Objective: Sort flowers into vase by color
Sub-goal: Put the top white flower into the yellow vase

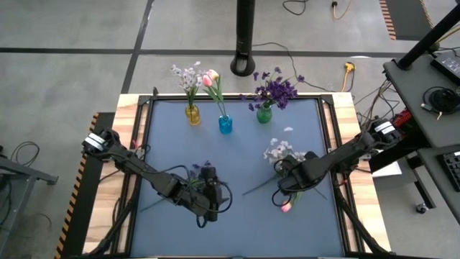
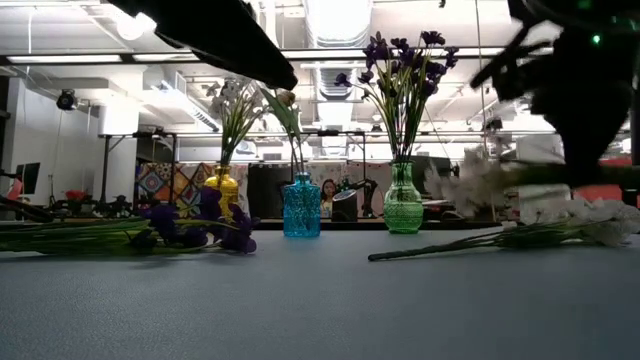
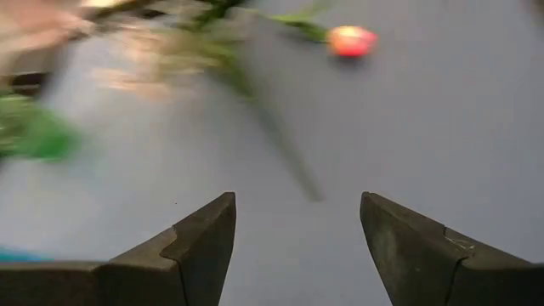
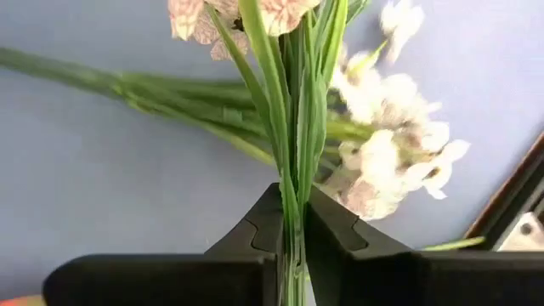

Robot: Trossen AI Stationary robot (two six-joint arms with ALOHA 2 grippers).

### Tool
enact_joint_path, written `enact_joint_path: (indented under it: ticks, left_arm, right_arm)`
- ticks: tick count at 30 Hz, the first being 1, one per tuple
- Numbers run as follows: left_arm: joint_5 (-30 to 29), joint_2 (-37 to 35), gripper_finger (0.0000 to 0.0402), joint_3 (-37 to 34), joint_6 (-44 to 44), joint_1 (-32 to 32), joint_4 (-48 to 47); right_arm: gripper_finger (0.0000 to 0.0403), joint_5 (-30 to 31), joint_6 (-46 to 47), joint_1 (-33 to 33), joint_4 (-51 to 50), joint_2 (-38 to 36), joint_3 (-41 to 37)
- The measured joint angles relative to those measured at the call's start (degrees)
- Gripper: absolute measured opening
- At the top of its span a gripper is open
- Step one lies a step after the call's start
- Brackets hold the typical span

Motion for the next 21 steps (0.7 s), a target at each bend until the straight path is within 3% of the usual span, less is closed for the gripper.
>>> enact_joint_path:
  ticks: [4,8,17,21]
  left_arm:
    - [10.6,0.0,0.0231,0.0,5.8,-0.1,6.2]
    - [12.5,0.0,0.0217,-0.7,10.7,-0.1,11.6]
    - [12.0,0.0,0.0194,-8.0,9.5,0.4,29.2]
    - [6.7,0.0,0.0194,-11.1,9.2,0.5,39.3]
  right_arm:
    - [0.0027,3.9,-2.4,0.0,-0.2,-2.6,2.7]
    - [0.0027,8.4,-9.1,0.5,7.8,-6.4,3.9]
    - [0.0027,12.2,-38.9,2.8,52.5,-12.4,-2.7]
    - [0.0027,11.4,-53.4,2.8,72.6,-9.8,-4.6]
